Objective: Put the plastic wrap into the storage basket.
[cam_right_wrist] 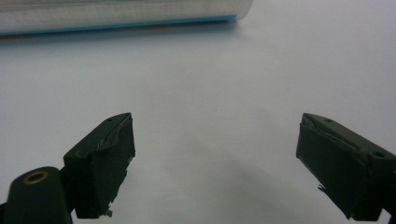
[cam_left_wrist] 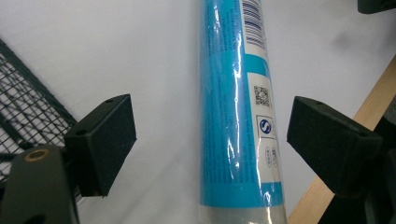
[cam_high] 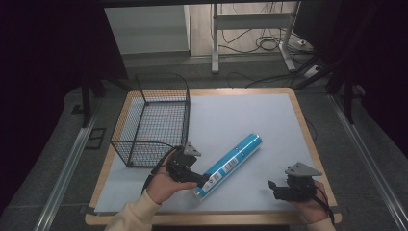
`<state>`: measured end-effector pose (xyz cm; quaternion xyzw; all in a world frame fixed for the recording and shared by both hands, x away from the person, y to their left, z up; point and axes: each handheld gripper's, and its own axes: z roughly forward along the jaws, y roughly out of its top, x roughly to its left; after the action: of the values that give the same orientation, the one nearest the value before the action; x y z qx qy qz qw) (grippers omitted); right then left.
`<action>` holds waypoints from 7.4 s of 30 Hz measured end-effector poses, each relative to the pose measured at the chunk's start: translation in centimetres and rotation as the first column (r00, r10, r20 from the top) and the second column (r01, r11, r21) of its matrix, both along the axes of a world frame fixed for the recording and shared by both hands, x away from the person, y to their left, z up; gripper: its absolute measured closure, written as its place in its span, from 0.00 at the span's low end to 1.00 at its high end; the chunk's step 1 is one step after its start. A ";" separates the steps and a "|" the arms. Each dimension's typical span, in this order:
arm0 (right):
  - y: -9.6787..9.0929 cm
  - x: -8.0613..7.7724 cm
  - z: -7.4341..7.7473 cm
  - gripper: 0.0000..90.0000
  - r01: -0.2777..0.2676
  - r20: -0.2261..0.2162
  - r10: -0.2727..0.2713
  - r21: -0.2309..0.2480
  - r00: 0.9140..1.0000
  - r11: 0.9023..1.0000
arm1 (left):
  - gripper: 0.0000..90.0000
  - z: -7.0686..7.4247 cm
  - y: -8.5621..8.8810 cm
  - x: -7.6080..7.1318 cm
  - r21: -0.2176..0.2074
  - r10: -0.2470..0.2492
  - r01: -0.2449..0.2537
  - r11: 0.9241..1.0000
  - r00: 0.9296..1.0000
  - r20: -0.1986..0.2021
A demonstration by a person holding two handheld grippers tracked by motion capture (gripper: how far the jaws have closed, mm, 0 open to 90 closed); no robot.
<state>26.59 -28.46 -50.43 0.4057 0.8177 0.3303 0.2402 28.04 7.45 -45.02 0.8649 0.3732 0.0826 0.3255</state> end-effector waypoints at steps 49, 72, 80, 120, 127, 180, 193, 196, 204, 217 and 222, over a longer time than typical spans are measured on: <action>0.1 -0.1 0.1 0.13 -0.003 0.011 0.003 0.003 1.000 1.000 | 0.15 -0.5 -6.4 2.8 0.068 -0.079 0.082 0.994 0.996 -0.049; 0.1 -0.1 0.1 0.14 -0.003 0.010 0.003 0.000 1.000 1.000 | 0.15 -1.4 -8.9 5.0 0.115 -0.087 0.097 0.989 0.992 -0.090; 0.1 -0.1 0.1 0.14 -0.002 0.010 0.002 0.000 1.000 1.000 | 0.15 -2.0 -9.8 6.2 0.141 -0.072 0.087 0.986 0.992 -0.108; 0.1 -0.1 0.1 0.14 0.000 0.011 0.000 -0.005 1.000 1.000 | 0.35 -4.5 -12.0 8.6 0.254 -0.030 0.093 0.963 0.971 -0.238; 0.0 -0.1 0.3 0.14 0.003 0.020 -0.003 -0.001 1.000 1.000 | 0.35 -4.1 -12.1 8.8 0.279 -0.042 0.114 0.953 0.967 -0.251; -0.2 -0.1 0.4 0.14 0.011 0.030 -0.011 0.005 0.999 1.000 | 0.35 3.8 -9.9 9.7 0.255 -0.091 0.137 0.957 0.979 -0.185; -0.2 -0.2 0.5 0.14 0.014 0.031 -0.015 0.008 0.999 1.000 | 0.35 5.4 -9.7 9.9 0.237 -0.081 0.117 0.964 0.984 -0.158; -0.2 -0.2 0.5 0.14 0.014 0.035 -0.015 0.007 0.999 1.000 | 0.35 5.7 -9.6 10.0 0.237 -0.083 0.118 0.964 0.985 -0.153; -0.3 -0.1 0.4 0.15 0.020 0.031 -0.020 0.005 0.999 1.000 | 0.35 6.6 -9.3 10.5 0.229 -0.068 0.098 0.968 0.989 -0.133; -0.4 -0.1 0.6 0.15 0.026 0.038 -0.026 0.011 0.999 1.000 | 0.35 7.4 -9.6 11.1 0.220 -0.077 0.101 0.970 0.990 -0.116; -0.4 -0.1 0.6 0.15 0.025 0.037 -0.026 0.011 0.999 1.000 | 0.35 7.8 -9.7 11.4 0.223 -0.075 0.098 0.970 0.991 -0.112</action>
<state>26.52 -28.87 -49.84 0.4112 0.8061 0.3389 0.2576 39.41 -2.20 -37.20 0.9151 0.3394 0.0659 0.2075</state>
